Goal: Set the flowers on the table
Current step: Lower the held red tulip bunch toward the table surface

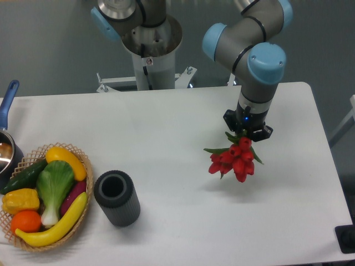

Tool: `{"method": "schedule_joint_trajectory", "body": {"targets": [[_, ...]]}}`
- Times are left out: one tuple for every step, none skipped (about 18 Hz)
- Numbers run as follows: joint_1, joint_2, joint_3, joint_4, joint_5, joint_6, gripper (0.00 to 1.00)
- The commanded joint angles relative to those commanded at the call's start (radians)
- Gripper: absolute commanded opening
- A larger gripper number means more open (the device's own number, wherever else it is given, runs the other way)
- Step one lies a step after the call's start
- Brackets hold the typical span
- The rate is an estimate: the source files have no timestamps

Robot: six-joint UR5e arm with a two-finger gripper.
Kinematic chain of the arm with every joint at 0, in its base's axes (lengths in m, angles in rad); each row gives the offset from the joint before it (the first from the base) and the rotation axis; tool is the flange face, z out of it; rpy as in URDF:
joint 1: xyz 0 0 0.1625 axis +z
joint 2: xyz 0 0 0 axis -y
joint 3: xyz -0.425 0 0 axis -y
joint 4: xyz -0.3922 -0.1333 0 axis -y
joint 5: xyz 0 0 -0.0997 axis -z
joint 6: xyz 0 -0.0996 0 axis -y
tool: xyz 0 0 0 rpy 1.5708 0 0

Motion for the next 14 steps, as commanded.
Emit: {"method": "schedule_joint_trajectory", "body": {"targets": [[-0.003,-0.008,-0.002,0.000,0.000,0.000,0.04],[-0.009,-0.012,-0.002,0.000,0.000,0.000,0.04],[-0.015,-0.021,-0.002,0.000,-0.002,-0.002,0.04],[-0.017,-0.029,-0.002,0.002,0.000,-0.002,0.05],[-0.021,-0.034,-0.002,0.002,-0.002,-0.003,0.06],[-0.023,-0.038,-0.002,0.002,-0.002,-0.002,0.08],[-0.023,-0.043,-0.002,0.002,-0.002,-0.002,0.09],[-0.023,-0.046,-0.002,0.002,-0.002,-0.002,0.11],[-0.028,-0.051,-0.002,0.002,-0.002,-0.002,0.12],[-0.029,-0.058,0.000,0.002,-0.002,0.000,0.14],[-0.029,-0.061,0.000,0.011,-0.002,0.000,0.16],[-0.031,-0.067,-0.002,0.024,-0.002,0.002,0.20],[-0.035,-0.074,-0.002,0.043,-0.002,-0.002,0.23],[-0.035,-0.078,-0.003,0.055,-0.002,-0.002,0.25]]}}
